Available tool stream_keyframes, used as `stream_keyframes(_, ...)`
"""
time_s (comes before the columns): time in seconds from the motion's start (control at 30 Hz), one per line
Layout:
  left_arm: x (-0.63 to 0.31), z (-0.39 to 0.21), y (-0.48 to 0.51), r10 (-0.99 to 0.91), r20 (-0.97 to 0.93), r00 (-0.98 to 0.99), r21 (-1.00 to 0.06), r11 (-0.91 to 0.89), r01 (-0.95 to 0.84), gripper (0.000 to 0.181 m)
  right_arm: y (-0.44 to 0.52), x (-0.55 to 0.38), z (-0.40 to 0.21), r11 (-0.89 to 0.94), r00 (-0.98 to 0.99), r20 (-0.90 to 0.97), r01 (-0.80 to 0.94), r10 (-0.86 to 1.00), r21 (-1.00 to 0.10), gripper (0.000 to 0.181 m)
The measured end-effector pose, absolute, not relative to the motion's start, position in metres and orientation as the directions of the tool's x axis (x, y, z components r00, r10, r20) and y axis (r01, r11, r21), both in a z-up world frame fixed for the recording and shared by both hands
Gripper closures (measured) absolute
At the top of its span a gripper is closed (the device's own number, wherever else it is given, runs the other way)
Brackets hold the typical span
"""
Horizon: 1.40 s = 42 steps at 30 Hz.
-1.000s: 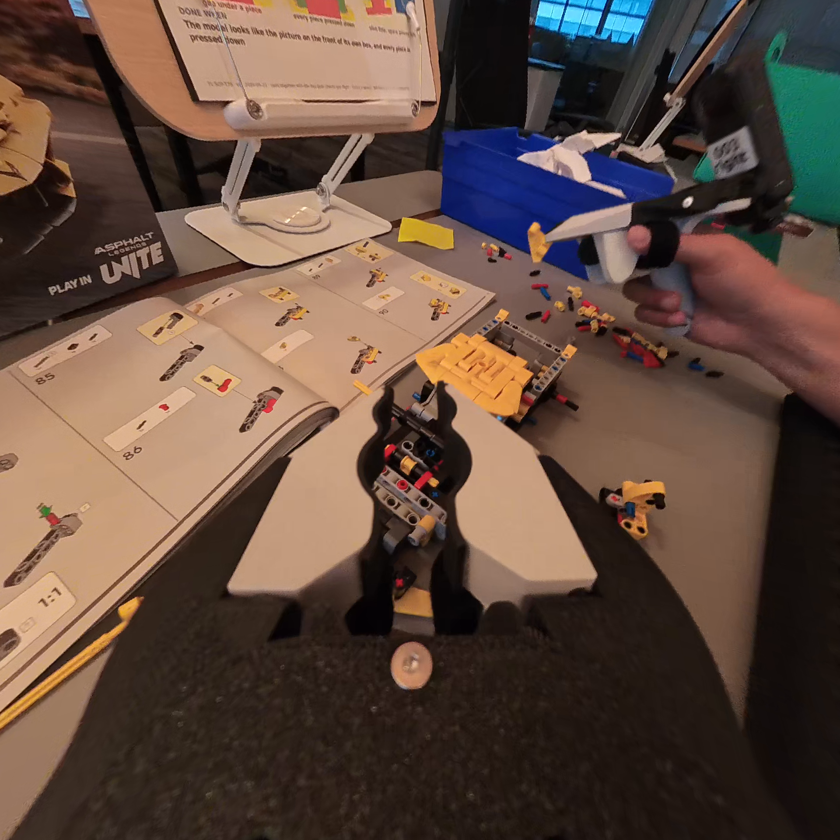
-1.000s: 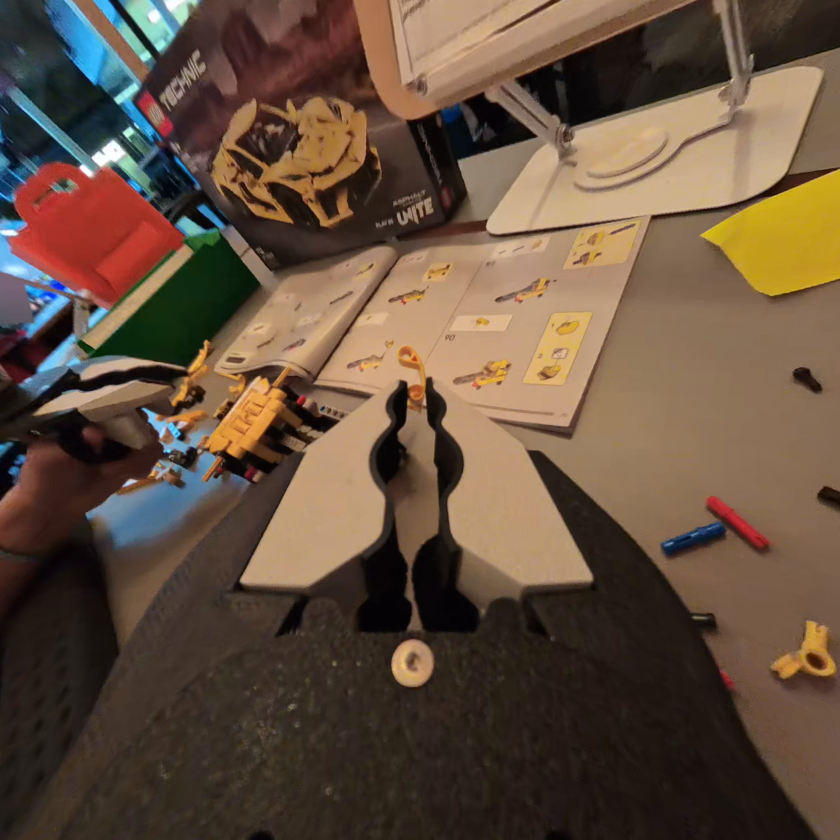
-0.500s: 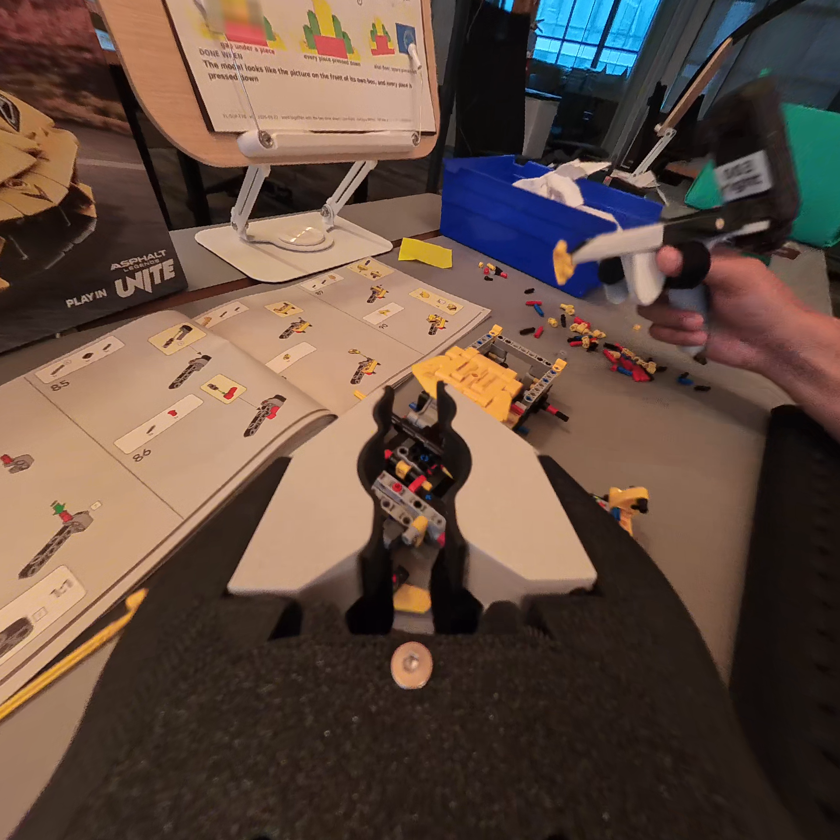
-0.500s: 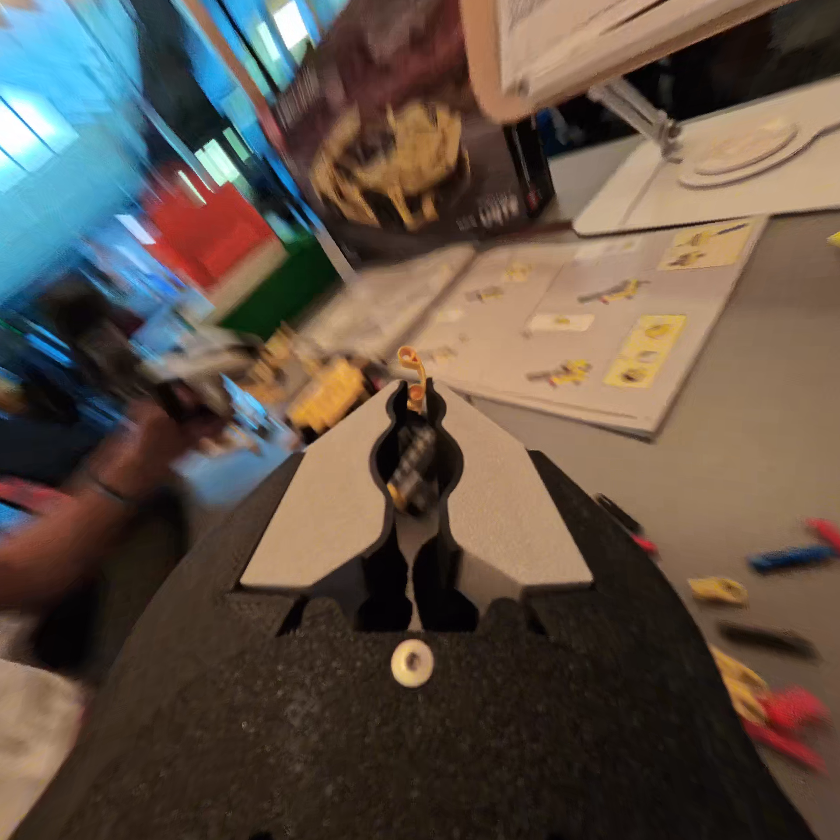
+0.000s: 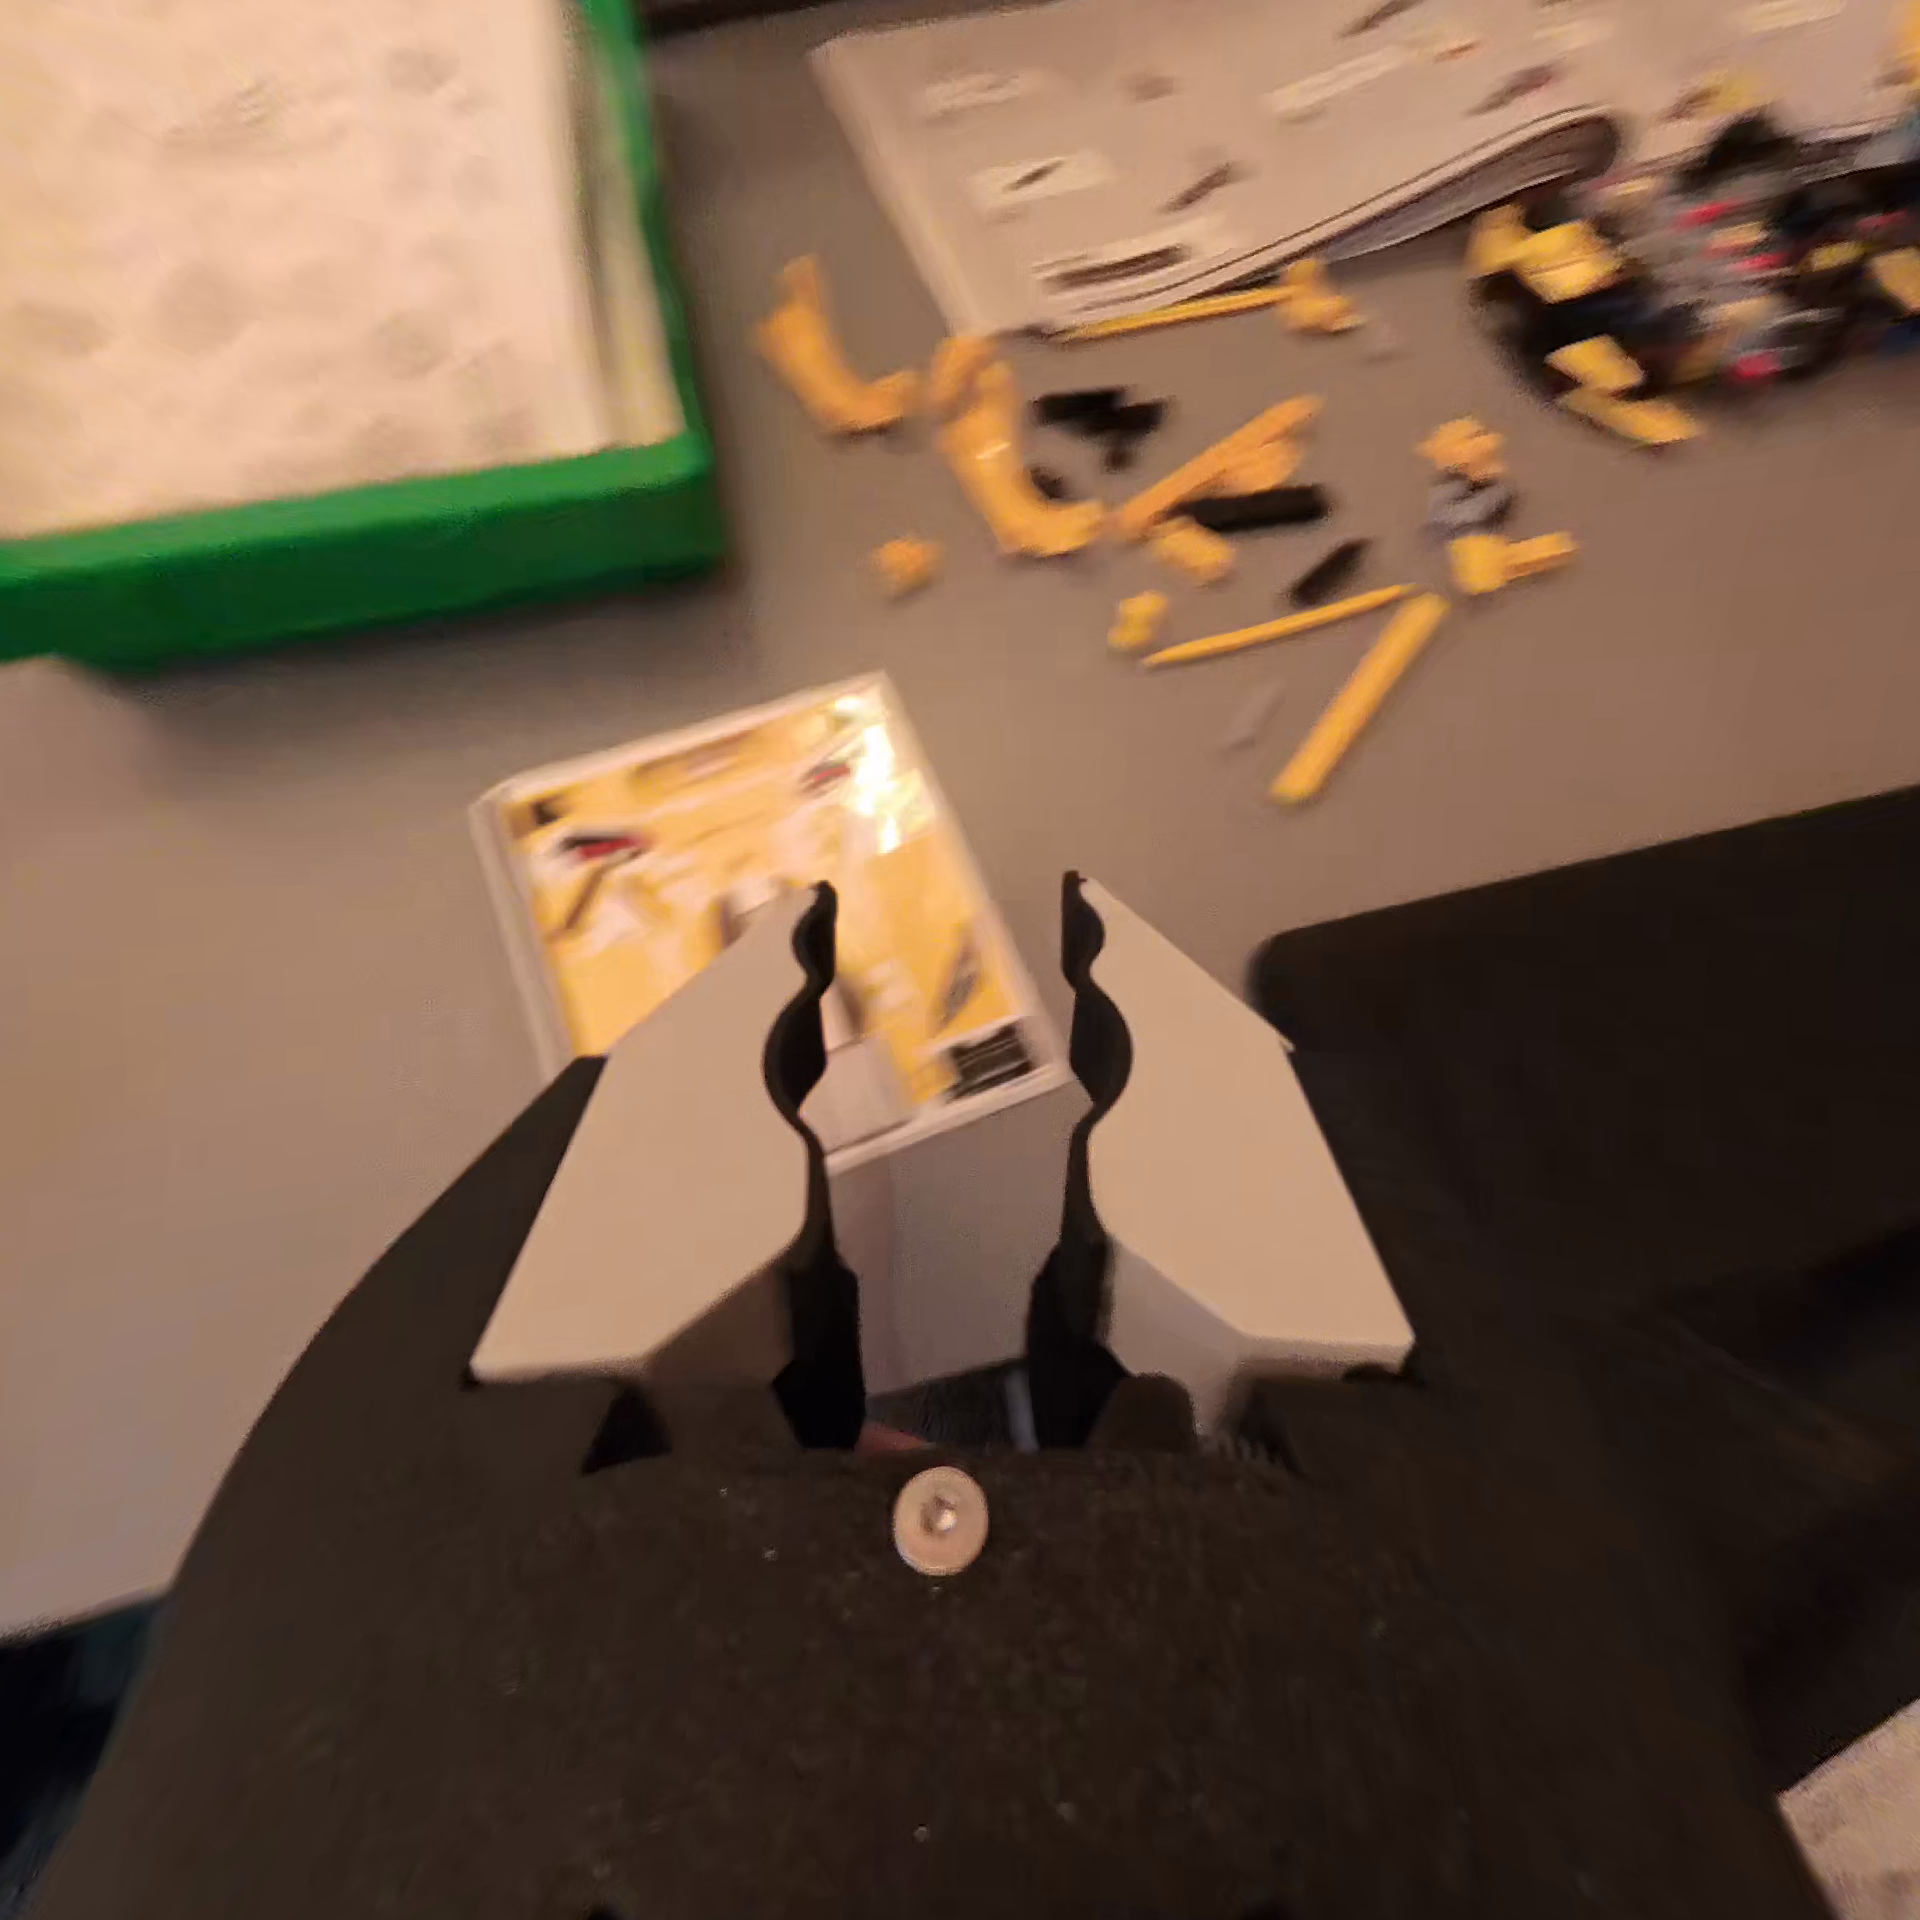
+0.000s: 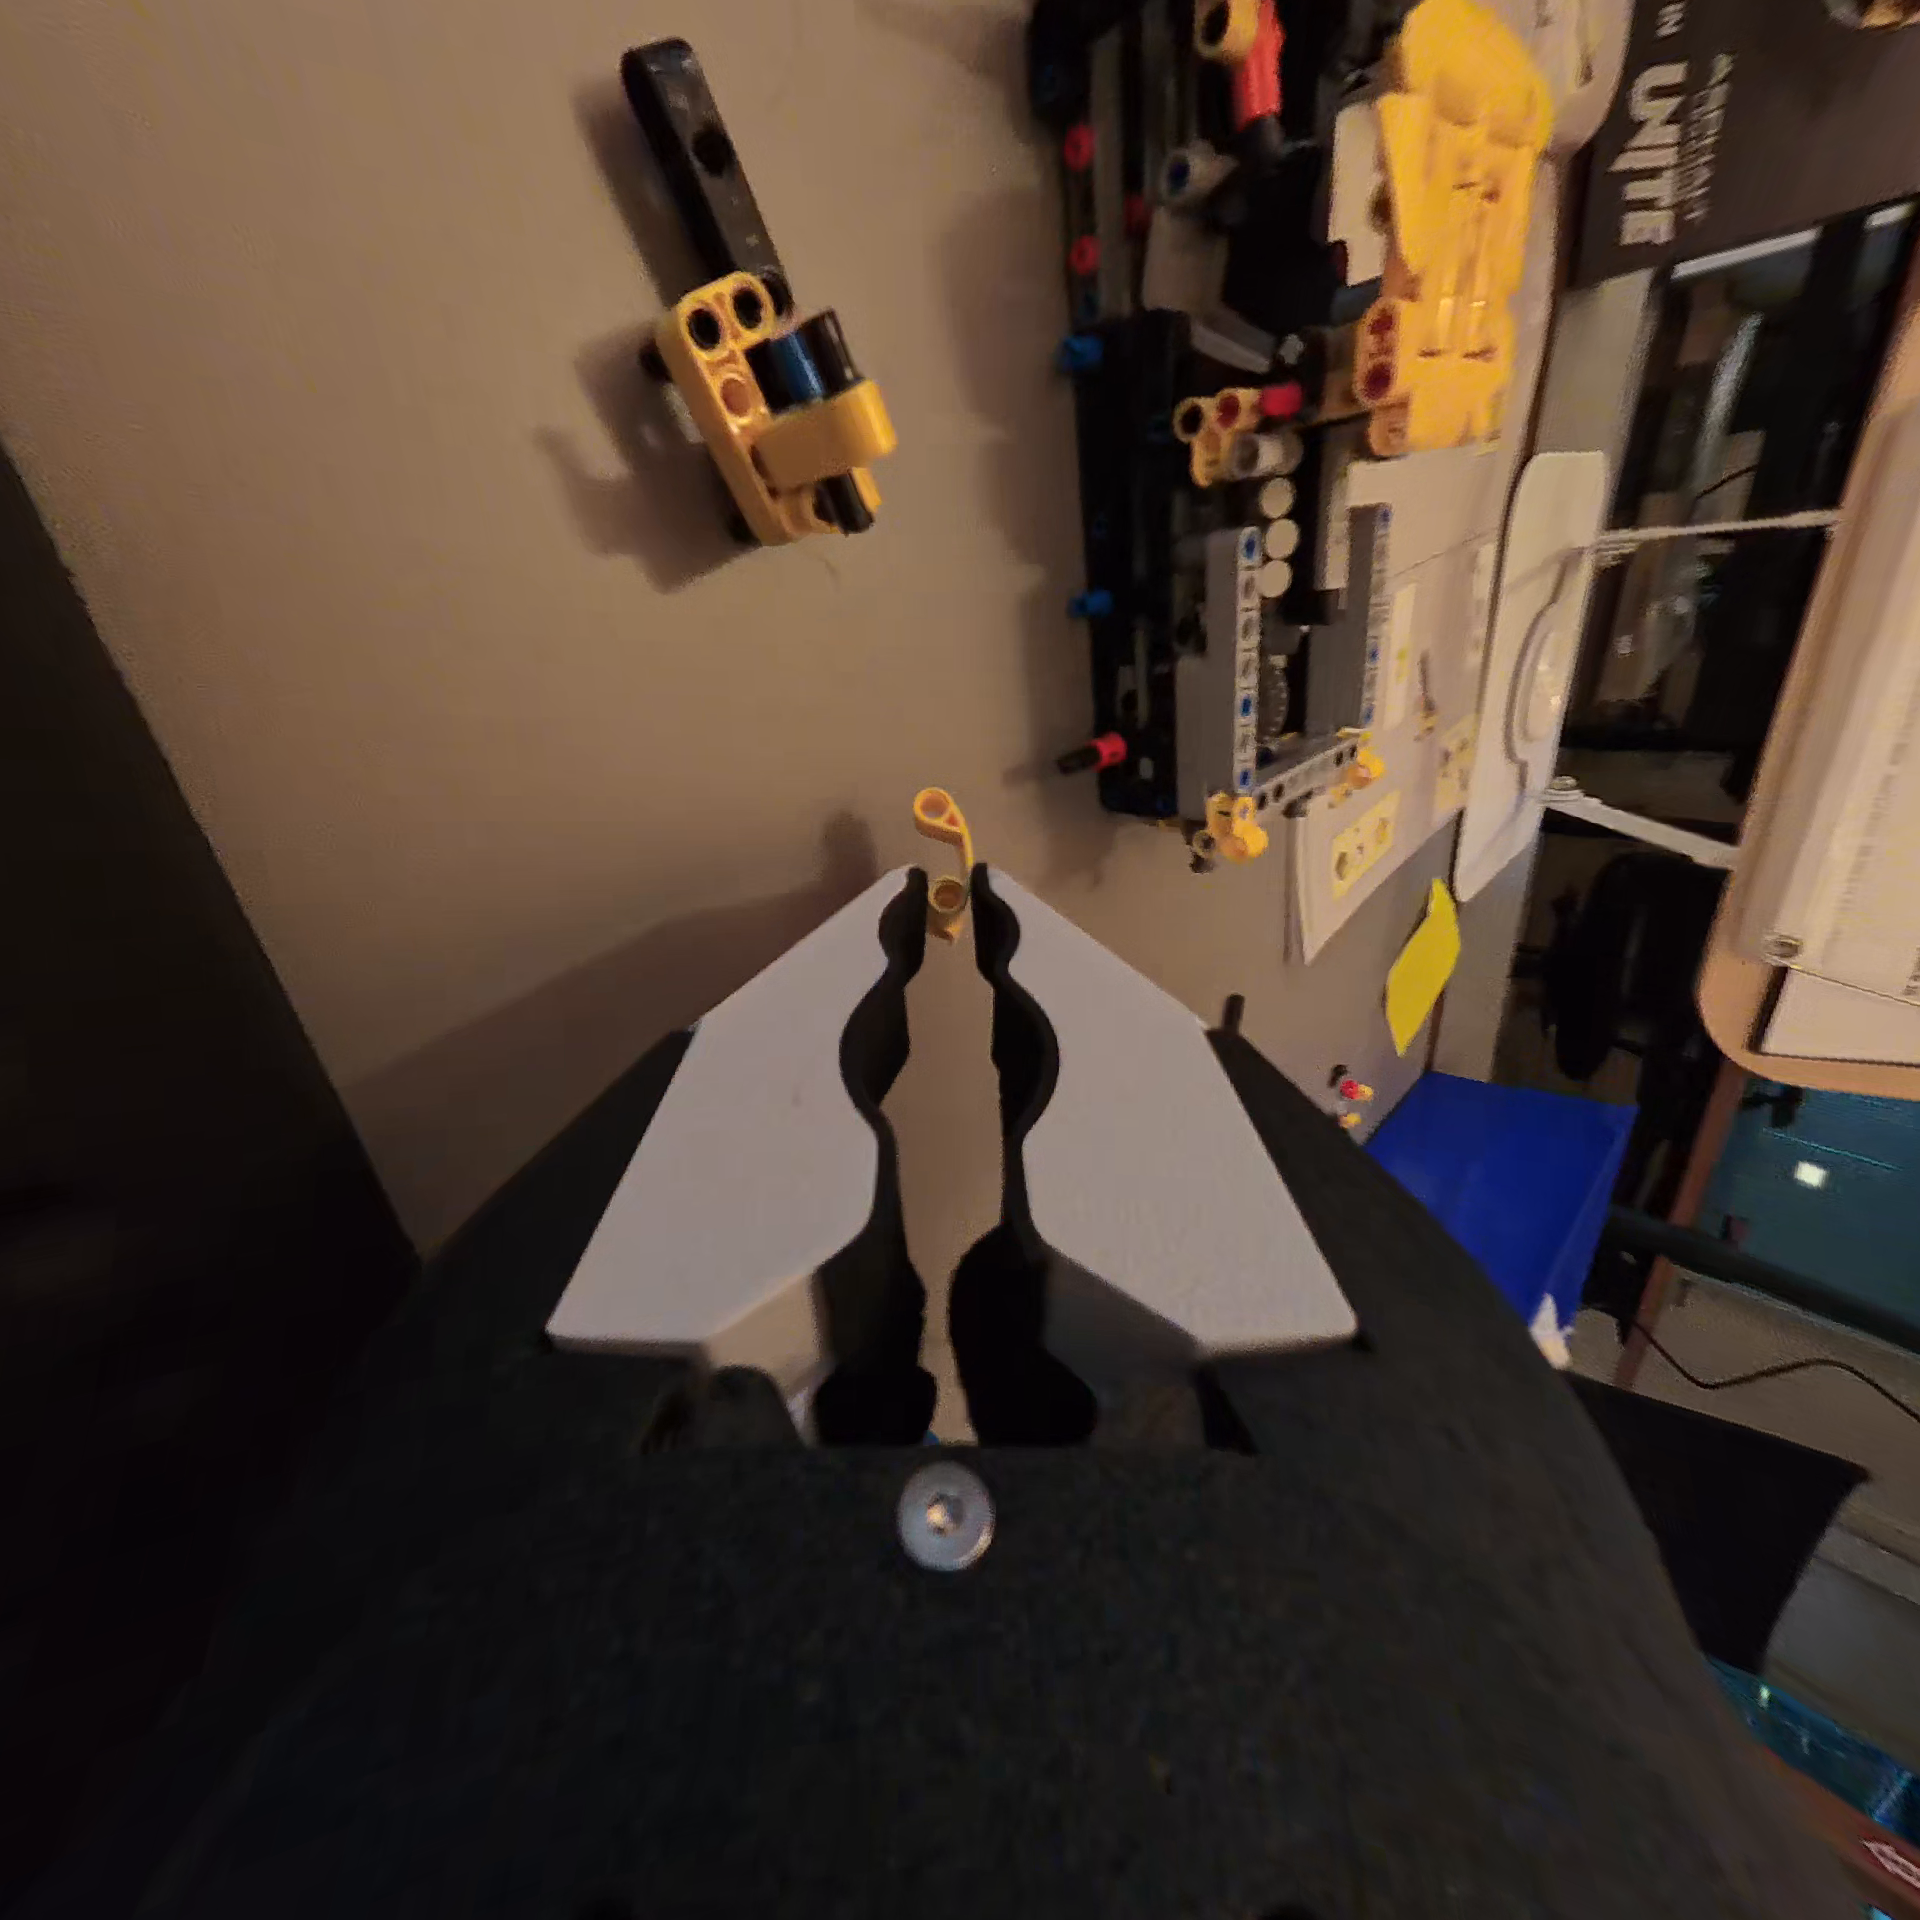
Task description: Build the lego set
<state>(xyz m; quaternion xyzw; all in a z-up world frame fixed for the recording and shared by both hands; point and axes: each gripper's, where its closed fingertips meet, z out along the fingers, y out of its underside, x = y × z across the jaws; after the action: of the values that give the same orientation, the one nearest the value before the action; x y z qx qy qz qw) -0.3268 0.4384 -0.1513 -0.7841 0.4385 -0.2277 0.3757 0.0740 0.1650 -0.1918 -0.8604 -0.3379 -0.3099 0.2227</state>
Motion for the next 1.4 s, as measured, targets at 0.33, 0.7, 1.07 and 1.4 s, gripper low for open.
stream_keyframes(0.33, -0.397, -0.19, 0.481, -0.811, 0.011, 0.585, -0.701, -0.423, -0.574, 0.106, 0.164, 0.055, -0.206, -0.737, 0.768, 0.523, 0.585, 0.37, -0.338, 0.159)
stream_keyframes(0.7, -0.38, -0.215, 0.473, -0.784, 0.01, 0.621, -0.687, -0.457, -0.566, 0.085, 0.227, -0.039, -0.14, -0.585, 0.932, 0.223, 0.354, 0.285, -0.73, 0.138)
stream_keyframes(1.07, -0.395, -0.215, 0.443, -0.778, 0.015, 0.628, -0.658, -0.48, -0.58, 0.089, 0.381, -0.291, -0.15, -0.438, 0.601, -0.128, 0.404, 0.789, -0.803, 0.124)
stream_keyframes(1.4, -0.466, -0.191, 0.418, -0.612, 0.283, 0.739, -0.728, -0.638, -0.25, 0.091, 0.438, -0.35, -0.2, -0.375, 0.484, -0.06, 0.587, 0.873, -0.717, 0.111)
